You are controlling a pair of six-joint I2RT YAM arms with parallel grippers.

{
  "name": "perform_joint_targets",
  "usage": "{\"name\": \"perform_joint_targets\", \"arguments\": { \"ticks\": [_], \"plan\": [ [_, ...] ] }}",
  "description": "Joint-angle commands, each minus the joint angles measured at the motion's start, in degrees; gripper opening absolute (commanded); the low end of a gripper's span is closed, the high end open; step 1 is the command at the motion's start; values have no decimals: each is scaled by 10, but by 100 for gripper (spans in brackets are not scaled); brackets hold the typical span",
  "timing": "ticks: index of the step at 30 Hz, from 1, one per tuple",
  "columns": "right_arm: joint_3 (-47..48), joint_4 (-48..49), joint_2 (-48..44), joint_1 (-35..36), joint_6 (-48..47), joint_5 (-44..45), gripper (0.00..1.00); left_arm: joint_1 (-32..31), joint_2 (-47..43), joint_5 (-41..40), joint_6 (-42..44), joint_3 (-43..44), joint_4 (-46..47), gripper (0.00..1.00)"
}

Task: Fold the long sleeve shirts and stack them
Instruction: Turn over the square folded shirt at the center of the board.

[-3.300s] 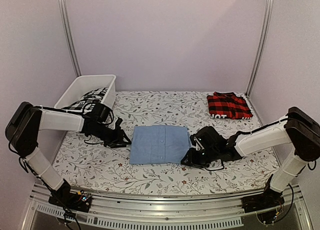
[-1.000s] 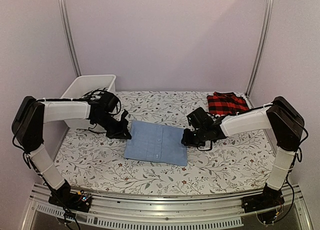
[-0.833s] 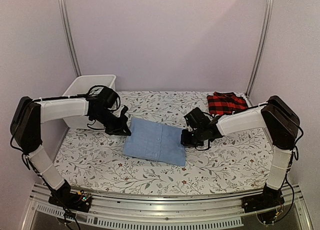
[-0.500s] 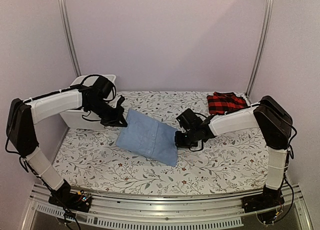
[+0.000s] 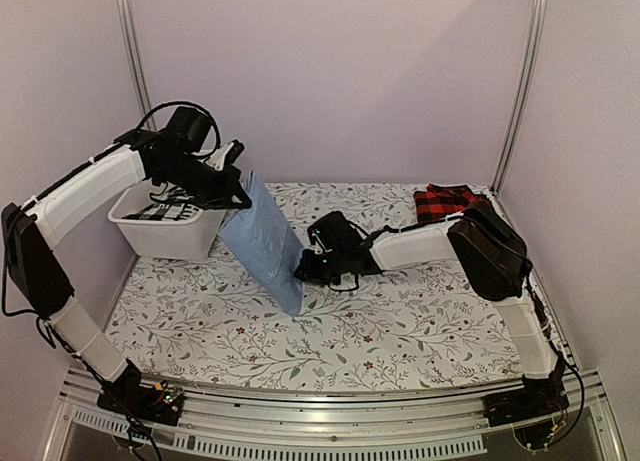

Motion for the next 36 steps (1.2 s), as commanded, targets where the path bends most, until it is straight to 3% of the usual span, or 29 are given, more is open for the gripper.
{"name": "perform_joint_targets", "arguments": {
  "ticks": [1, 20, 25, 36],
  "plan": [
    [71, 89, 73, 10, 52, -71, 16, 10, 16, 14, 22, 38, -12, 0],
    [113, 217, 155, 27, 176, -144, 18, 37, 75, 46, 50, 120, -25, 0],
    [73, 208, 126, 20, 155, -126, 19, 37, 75, 54, 57, 111, -25, 0],
    [-28, 131, -7, -13, 62, -76, 35, 24, 105, 82, 50, 115, -14, 0]
  ]
}}
